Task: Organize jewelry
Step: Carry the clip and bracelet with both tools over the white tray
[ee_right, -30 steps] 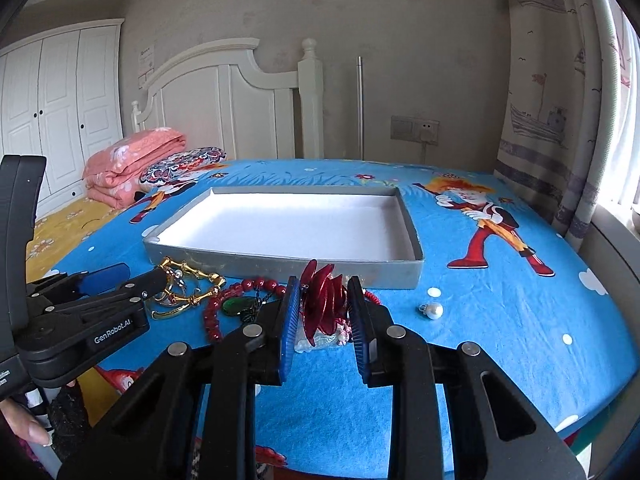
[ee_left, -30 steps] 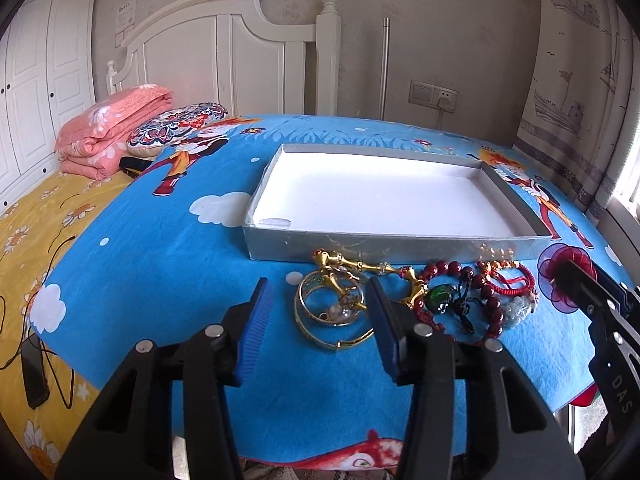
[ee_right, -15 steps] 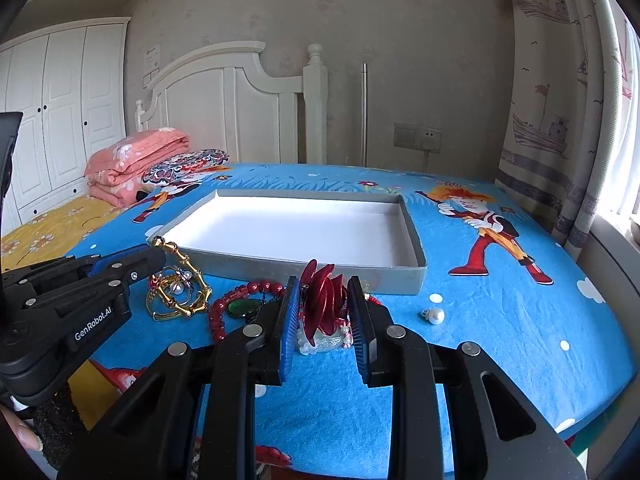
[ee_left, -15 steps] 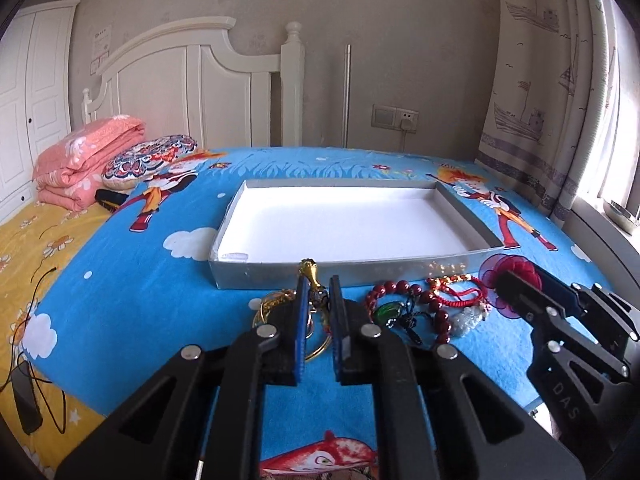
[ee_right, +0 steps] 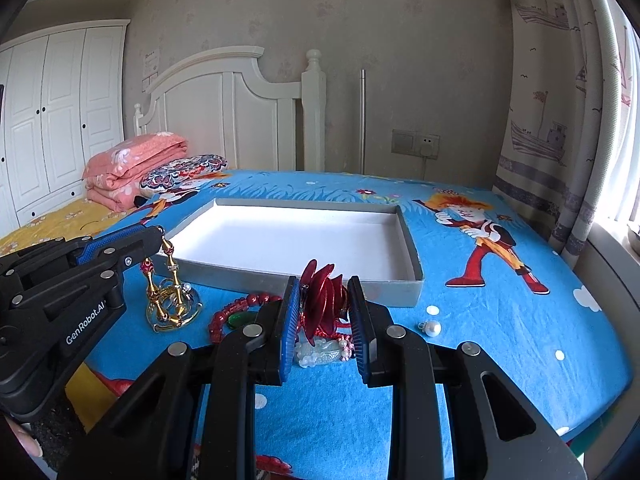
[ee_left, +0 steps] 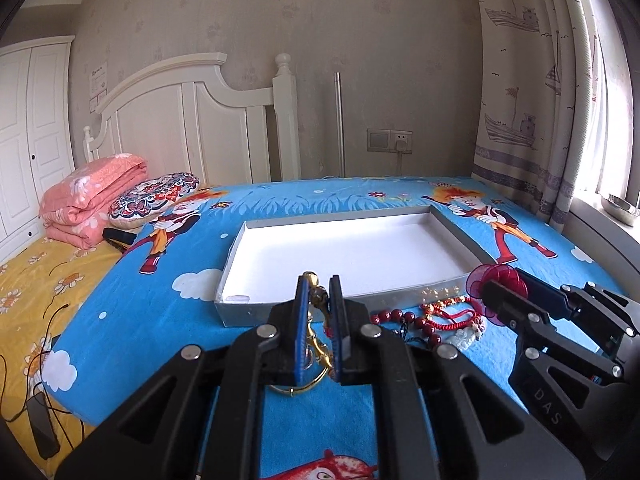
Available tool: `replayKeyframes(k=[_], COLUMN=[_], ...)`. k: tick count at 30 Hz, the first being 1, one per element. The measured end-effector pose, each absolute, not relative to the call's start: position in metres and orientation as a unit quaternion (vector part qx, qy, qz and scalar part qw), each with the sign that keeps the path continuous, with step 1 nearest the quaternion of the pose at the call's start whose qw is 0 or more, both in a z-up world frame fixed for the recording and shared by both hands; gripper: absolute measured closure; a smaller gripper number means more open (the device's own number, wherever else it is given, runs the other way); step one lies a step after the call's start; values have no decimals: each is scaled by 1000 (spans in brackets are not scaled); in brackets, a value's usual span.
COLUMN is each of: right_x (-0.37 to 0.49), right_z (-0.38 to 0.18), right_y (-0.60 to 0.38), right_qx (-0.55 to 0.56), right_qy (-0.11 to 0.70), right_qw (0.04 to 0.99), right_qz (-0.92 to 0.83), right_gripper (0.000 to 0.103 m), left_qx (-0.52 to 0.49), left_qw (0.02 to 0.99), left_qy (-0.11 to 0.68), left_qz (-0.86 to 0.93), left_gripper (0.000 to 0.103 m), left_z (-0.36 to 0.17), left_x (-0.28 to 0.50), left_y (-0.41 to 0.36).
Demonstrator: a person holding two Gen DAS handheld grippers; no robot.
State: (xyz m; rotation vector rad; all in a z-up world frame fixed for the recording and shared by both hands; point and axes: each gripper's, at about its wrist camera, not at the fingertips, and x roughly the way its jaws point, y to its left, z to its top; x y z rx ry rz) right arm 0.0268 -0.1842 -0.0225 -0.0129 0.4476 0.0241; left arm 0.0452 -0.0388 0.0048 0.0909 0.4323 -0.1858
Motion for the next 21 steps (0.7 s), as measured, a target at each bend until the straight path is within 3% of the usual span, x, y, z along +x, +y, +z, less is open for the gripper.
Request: replayKeyframes(k=[10,21], right_x=[58,154], right_z=[-4,5], right_y=[-179,-173], right_qx=[-29,-40], right_qy=[216,258], right_qw=[976,965], right_qz=[10,3], right_gripper=[78,78], left_qx=[41,35], left_qw=[973,966], left_qy=[211,251], left_qz=[-90,-48], left_gripper=[93,93], left_z=[32,46], left_x=[80,179], left_y=[-38,-35])
